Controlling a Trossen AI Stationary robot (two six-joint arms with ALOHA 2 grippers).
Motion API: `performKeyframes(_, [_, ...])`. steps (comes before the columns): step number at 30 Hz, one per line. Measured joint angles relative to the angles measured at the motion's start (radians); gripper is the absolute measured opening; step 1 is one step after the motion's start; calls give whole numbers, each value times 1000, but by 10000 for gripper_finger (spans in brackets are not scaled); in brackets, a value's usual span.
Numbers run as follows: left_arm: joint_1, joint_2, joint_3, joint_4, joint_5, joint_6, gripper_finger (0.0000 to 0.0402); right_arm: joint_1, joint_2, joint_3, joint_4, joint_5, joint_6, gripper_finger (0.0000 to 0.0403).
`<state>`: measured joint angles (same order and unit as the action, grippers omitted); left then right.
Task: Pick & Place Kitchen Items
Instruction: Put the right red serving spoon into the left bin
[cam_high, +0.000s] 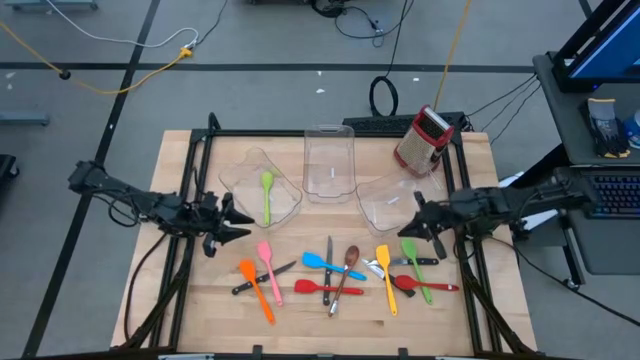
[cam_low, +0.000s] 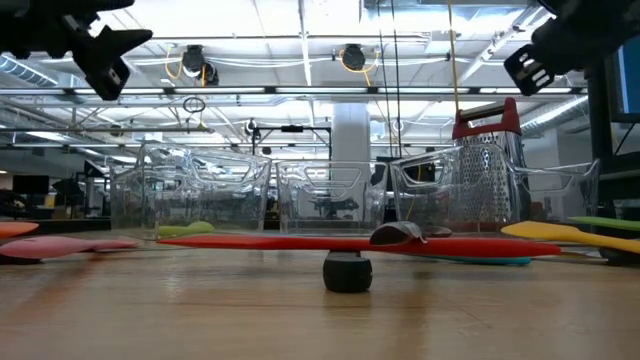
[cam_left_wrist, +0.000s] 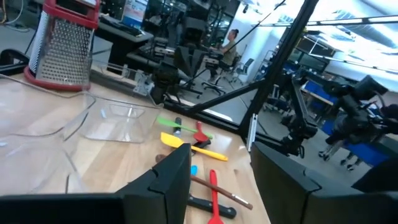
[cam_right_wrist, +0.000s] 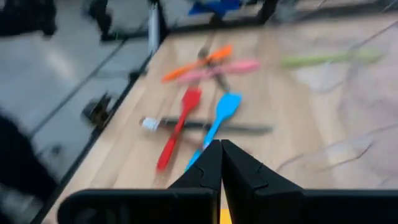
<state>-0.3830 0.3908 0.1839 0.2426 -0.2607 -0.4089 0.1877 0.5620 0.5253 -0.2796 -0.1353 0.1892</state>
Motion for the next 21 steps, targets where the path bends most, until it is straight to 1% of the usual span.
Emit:
performKeyframes(4, [0,-33,-28,0,1,-1,173,83,82,83,-131,-1,9,0])
performKeyframes(8, [0,-53,-45,-2,17,5,173,170,154,140,-186,0,28,0])
performKeyframes(12, [0,-61,-47,-3,52,14,173,247,212,156,-188,1,123,0])
performKeyframes(17, [0,-61,-47,-5,54,38,173,346,273,156,-214,-2,250,0])
performKeyframes(19, [0,-61,-47,-6,57,49,173,383,294,156,-237,-23,306,0])
performKeyframes(21, [0,-61,-47,-6,81,61,173,422,313,156,-250,-42,357,0])
